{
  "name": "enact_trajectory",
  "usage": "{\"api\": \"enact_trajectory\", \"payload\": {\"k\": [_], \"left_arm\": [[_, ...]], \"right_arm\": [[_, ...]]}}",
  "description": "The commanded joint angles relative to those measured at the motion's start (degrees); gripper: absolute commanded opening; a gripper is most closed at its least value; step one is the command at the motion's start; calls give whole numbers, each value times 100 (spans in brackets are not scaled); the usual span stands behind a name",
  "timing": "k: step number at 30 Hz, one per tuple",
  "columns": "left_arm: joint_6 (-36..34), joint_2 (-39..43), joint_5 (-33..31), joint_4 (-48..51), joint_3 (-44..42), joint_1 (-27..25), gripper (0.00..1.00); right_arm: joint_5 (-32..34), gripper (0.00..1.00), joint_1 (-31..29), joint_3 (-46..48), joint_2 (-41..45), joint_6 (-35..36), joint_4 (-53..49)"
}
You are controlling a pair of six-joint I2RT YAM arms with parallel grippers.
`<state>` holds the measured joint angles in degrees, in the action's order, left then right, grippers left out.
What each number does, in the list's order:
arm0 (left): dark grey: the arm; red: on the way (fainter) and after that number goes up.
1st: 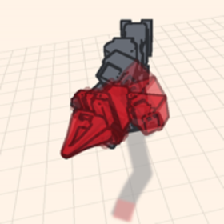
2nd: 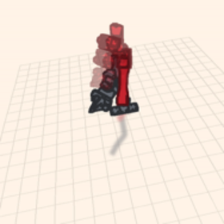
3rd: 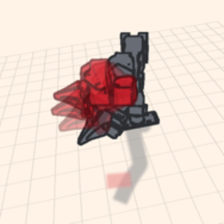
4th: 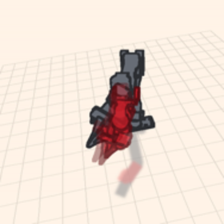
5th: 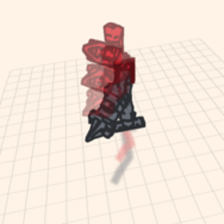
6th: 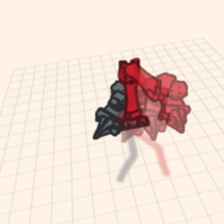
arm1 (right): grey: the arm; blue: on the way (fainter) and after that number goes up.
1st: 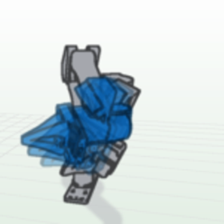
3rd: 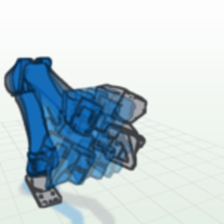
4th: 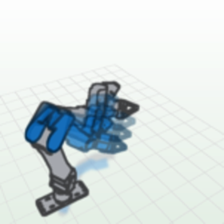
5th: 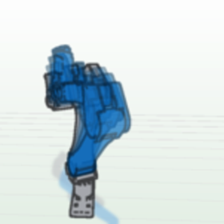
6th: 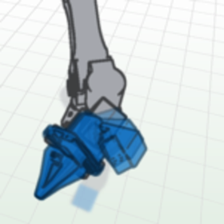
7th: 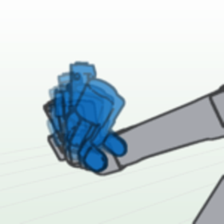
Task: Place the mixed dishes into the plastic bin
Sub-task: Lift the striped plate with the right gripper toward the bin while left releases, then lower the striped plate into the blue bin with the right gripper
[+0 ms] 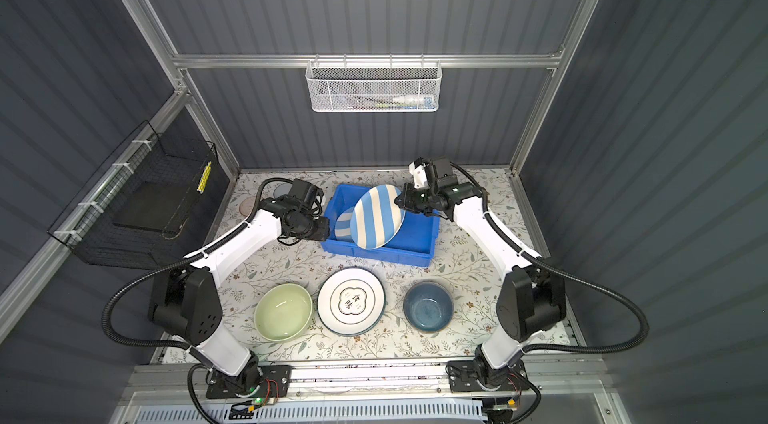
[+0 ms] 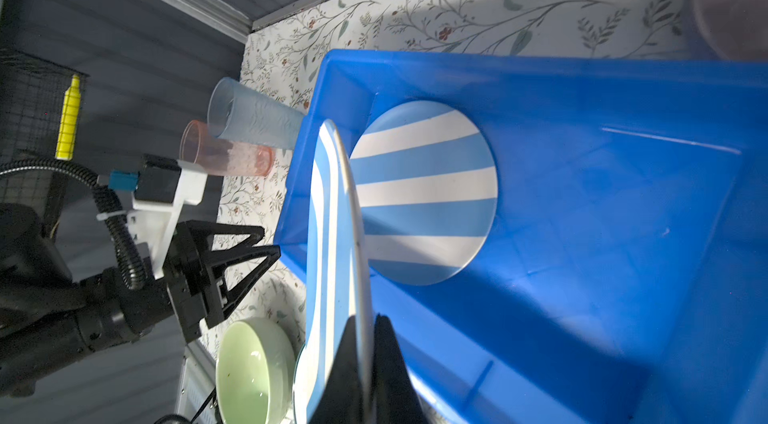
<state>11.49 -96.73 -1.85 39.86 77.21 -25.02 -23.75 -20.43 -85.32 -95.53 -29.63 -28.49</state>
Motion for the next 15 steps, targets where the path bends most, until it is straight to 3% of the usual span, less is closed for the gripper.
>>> {"api": "enact_trajectory", "payload": {"k": [1,5,15], "left_arm": [[-180,-176,-79,53,219,32,50],[-217,-334,-128,127,320,32,47],[-366,-522,-217,163,327,38,41]], "right_arm": [[49,1,30,-452,-332,95,207],[91,0,30,-803,-863,164,134],[-55,0,30,-638,-1428,-206,983]]}}
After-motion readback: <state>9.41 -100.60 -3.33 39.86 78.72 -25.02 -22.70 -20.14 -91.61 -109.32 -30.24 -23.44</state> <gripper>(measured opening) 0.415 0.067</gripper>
